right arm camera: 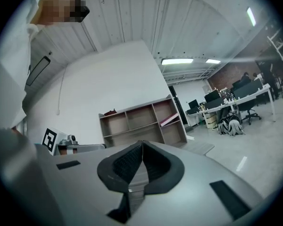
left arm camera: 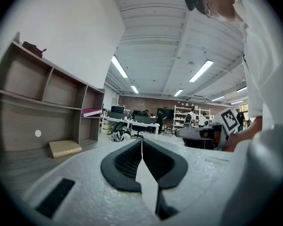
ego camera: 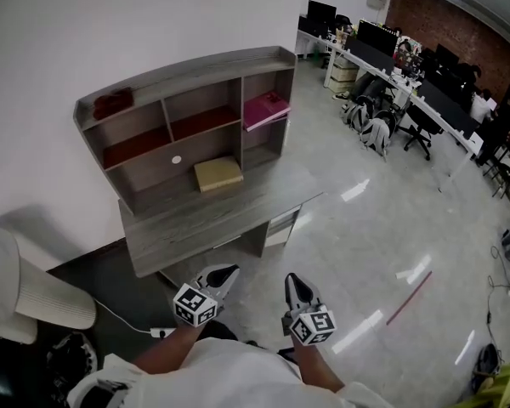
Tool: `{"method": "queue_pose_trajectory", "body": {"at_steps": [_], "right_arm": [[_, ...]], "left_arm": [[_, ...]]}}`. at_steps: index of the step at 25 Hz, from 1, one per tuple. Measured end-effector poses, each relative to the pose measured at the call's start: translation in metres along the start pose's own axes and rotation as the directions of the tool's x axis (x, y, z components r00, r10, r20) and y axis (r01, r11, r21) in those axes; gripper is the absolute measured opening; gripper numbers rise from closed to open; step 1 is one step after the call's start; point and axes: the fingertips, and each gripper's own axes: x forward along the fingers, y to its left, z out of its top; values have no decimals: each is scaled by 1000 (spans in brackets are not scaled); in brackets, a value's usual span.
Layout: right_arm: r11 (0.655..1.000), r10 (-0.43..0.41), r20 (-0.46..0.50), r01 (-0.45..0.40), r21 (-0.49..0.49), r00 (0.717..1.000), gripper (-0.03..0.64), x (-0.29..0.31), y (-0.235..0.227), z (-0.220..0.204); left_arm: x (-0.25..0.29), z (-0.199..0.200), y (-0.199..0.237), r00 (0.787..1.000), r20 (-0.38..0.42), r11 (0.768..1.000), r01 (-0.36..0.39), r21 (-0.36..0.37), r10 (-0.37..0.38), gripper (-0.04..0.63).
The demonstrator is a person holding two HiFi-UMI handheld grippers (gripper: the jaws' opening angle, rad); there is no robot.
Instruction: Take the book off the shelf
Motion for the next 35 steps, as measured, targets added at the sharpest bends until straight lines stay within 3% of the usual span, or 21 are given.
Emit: {"method": "queue_pose_trajectory", "body": {"at_steps": [7, 19, 24, 35], "right_arm": [[1000, -7, -12, 7, 29, 1000, 15, -1, -28, -5], [998, -55, -24, 55, 17, 998, 15, 40, -80, 3], [998, -67, -35, 67, -1, 997, 15, 89, -108, 10], [999, -52, -62, 52, 5, 997, 15, 250, -159, 43]], "left_arm": [[15, -11, 2, 1000, -20, 1000, -24, -20, 23, 20], [81, 10, 50, 999, 40, 1000, -1, -8, 1, 20], [119, 22, 93, 998, 62, 1000, 6, -10, -6, 20], [205, 72, 230, 996, 89, 1000, -1, 12, 0, 20]]}}
